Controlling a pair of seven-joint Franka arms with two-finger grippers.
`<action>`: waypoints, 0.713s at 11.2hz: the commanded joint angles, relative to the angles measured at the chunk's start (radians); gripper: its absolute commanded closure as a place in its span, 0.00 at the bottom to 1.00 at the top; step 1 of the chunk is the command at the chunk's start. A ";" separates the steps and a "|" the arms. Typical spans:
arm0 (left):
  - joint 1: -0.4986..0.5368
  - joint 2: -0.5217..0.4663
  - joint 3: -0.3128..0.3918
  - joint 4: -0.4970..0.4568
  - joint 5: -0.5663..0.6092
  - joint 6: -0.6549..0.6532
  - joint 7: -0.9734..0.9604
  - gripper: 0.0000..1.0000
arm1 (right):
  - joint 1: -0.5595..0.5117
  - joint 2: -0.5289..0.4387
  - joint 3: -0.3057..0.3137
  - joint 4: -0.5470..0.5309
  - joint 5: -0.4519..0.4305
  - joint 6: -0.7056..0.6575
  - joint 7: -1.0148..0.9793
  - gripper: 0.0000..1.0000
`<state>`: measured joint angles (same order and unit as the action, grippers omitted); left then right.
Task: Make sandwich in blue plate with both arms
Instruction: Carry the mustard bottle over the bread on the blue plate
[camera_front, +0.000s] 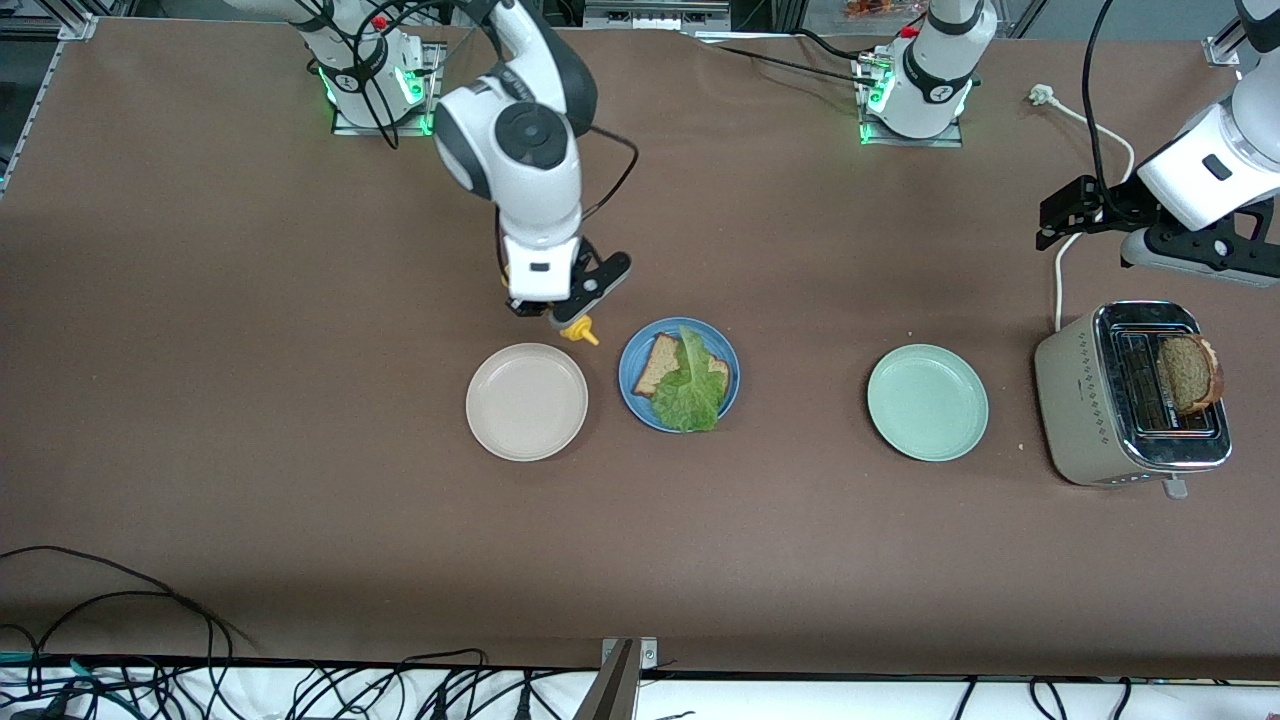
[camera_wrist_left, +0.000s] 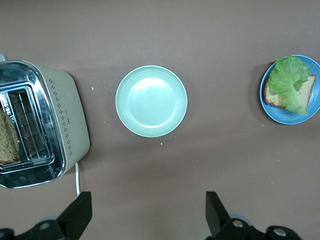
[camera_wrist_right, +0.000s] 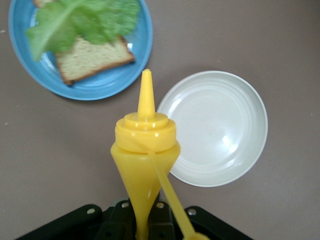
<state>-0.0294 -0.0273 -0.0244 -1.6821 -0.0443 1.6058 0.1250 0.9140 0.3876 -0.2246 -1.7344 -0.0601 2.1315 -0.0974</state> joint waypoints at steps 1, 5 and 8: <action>0.000 0.015 0.001 0.036 0.004 -0.024 0.013 0.00 | 0.051 0.004 -0.004 -0.005 -0.043 -0.007 -0.077 1.00; 0.000 0.017 0.001 0.036 0.004 -0.024 0.013 0.00 | 0.092 0.080 -0.002 0.009 -0.047 -0.001 -0.194 1.00; 0.000 0.017 0.001 0.036 0.004 -0.024 0.013 0.00 | 0.120 0.158 -0.004 0.105 -0.055 -0.063 -0.228 1.00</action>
<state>-0.0294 -0.0272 -0.0244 -1.6821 -0.0443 1.6057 0.1250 1.0075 0.4844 -0.2218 -1.7175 -0.0947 2.1313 -0.3008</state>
